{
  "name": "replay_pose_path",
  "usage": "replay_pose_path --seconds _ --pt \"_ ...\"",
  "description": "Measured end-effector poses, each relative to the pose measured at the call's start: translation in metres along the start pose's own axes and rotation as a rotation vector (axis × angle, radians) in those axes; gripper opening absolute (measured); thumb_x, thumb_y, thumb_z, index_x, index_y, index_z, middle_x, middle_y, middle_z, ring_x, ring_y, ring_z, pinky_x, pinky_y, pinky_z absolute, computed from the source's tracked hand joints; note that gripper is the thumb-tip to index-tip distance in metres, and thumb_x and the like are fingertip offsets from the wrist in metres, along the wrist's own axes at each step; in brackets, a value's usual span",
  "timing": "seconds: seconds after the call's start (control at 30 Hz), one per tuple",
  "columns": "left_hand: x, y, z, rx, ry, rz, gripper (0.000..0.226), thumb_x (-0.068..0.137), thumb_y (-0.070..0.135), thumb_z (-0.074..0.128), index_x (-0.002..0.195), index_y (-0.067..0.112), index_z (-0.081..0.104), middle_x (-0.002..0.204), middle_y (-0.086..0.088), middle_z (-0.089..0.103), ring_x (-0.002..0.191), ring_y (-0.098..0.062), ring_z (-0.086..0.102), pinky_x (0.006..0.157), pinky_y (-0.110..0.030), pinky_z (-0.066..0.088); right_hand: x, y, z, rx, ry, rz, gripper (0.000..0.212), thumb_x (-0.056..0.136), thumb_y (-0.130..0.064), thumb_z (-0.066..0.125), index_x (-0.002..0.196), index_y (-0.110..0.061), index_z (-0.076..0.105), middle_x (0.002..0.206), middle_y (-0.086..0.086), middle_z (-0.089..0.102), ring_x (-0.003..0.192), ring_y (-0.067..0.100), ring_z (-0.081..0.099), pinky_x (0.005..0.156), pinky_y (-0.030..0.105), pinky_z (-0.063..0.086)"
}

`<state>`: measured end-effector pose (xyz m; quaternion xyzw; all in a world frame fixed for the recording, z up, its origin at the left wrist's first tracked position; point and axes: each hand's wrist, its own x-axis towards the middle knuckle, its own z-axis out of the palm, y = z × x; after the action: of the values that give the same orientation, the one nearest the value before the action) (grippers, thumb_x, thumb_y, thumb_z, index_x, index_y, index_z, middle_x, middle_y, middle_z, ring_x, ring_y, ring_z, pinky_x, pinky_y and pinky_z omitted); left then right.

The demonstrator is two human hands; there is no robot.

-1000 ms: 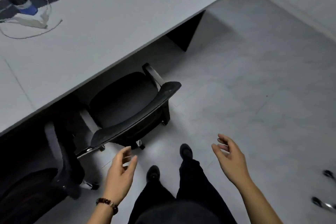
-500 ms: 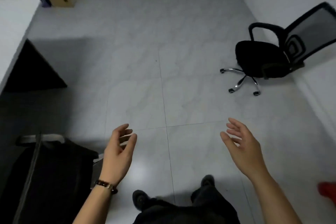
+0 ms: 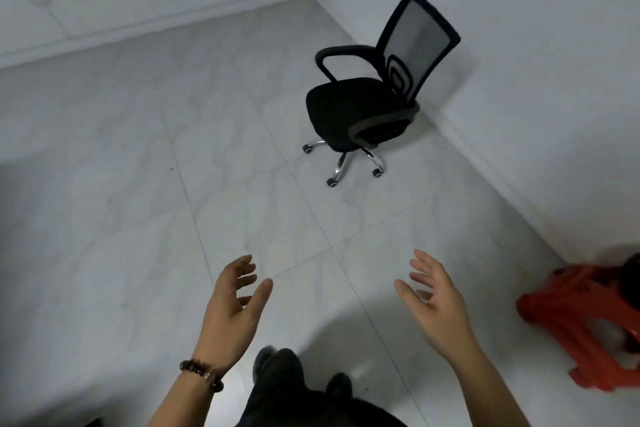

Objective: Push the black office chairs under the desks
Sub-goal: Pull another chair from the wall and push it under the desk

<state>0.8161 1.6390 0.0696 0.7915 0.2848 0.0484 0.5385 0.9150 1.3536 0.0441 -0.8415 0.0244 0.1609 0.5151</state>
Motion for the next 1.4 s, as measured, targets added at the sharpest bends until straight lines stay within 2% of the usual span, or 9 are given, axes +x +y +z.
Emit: replay_pose_path --seconds 0.07,0.23,0.37,0.7,0.8,0.97,1.07,1.2,1.4 --pt "0.034 0.025 0.024 0.013 0.000 0.025 0.042 0.087 0.028 0.063 0.126 0.027 0.048 0.121 0.012 0.057 0.109 -0.001 0.056 0.077 -0.019 0.046 0.037 -0.006 -0.023 0.007 0.027 -0.008 0.058 0.087 -0.023 0.071 0.138 -0.031 0.045 0.128 -0.014 0.056 0.114 -0.004 0.054 0.088 0.014 0.042" --pt "0.138 0.057 0.102 0.021 -0.019 0.030 0.037 0.089 0.027 0.061 0.124 0.026 0.048 0.118 0.012 0.058 0.108 -0.002 0.056 0.075 -0.016 0.044 0.154 0.000 -0.057 -0.005 0.062 0.005 0.058 0.089 -0.024 0.069 0.140 -0.031 0.043 0.129 -0.015 0.054 0.115 -0.001 0.054 0.091 0.023 0.046" --pt "0.247 0.087 0.182 -0.002 -0.072 0.001 0.035 0.090 0.025 0.061 0.122 0.028 0.047 0.119 0.008 0.058 0.111 -0.007 0.056 0.074 -0.014 0.044 0.268 0.002 -0.091 -0.087 0.075 0.017 0.058 0.089 -0.027 0.069 0.139 -0.034 0.039 0.131 -0.013 0.053 0.112 -0.004 0.053 0.087 0.018 0.045" --pt "0.487 0.291 0.335 0.058 -0.259 0.134 0.039 0.090 0.022 0.060 0.127 0.020 0.046 0.116 0.005 0.055 0.105 -0.006 0.055 0.082 -0.019 0.049 0.502 -0.089 -0.241 -0.057 0.316 -0.006 0.060 0.089 -0.025 0.069 0.143 -0.020 0.041 0.130 -0.007 0.054 0.113 0.006 0.056 0.090 0.029 0.049" --pt "0.537 0.327 0.382 0.089 -0.266 0.167 0.040 0.090 0.019 0.061 0.128 0.018 0.047 0.114 0.005 0.055 0.105 -0.006 0.055 0.076 -0.011 0.049 0.568 -0.086 -0.279 -0.019 0.341 -0.006 0.059 0.089 -0.024 0.068 0.142 -0.021 0.041 0.130 -0.006 0.055 0.113 0.008 0.056 0.089 0.027 0.047" --pt "0.605 0.353 0.471 0.145 -0.172 0.121 0.044 0.089 0.022 0.061 0.130 0.018 0.045 0.117 0.005 0.054 0.108 -0.009 0.054 0.083 -0.017 0.046 0.700 -0.058 -0.331 -0.012 0.223 -0.006 0.060 0.089 -0.023 0.069 0.142 -0.023 0.041 0.131 -0.004 0.054 0.111 0.009 0.055 0.087 0.024 0.045" --pt "0.624 0.370 0.518 0.128 -0.058 0.027 0.046 0.090 0.023 0.060 0.132 0.017 0.044 0.119 0.002 0.054 0.110 -0.011 0.054 0.081 -0.014 0.045 0.782 -0.055 -0.366 -0.029 0.062 -0.036 0.061 0.089 -0.023 0.069 0.142 -0.028 0.040 0.132 -0.007 0.053 0.111 0.004 0.054 0.086 0.020 0.043" --pt "0.639 0.404 0.572 0.062 0.082 -0.120 0.046 0.090 0.023 0.060 0.132 0.016 0.044 0.121 -0.001 0.054 0.109 -0.011 0.054 0.078 -0.013 0.044 0.878 -0.080 -0.411 -0.110 -0.185 -0.114 0.058 0.089 -0.028 0.068 0.140 -0.030 0.041 0.132 -0.008 0.052 0.114 0.003 0.053 0.088 0.020 0.044" --pt "0.667 0.441 0.633 -0.092 0.275 -0.250 0.047 0.090 0.021 0.061 0.133 0.016 0.043 0.121 0.000 0.053 0.113 -0.013 0.053 0.087 -0.024 0.048 1.007 -0.142 -0.436 -0.262 -0.424 -0.309 0.061 0.089 -0.025 0.069 0.143 -0.026 0.041 0.134 -0.007 0.053 0.118 0.005 0.053 0.096 0.027 0.047"
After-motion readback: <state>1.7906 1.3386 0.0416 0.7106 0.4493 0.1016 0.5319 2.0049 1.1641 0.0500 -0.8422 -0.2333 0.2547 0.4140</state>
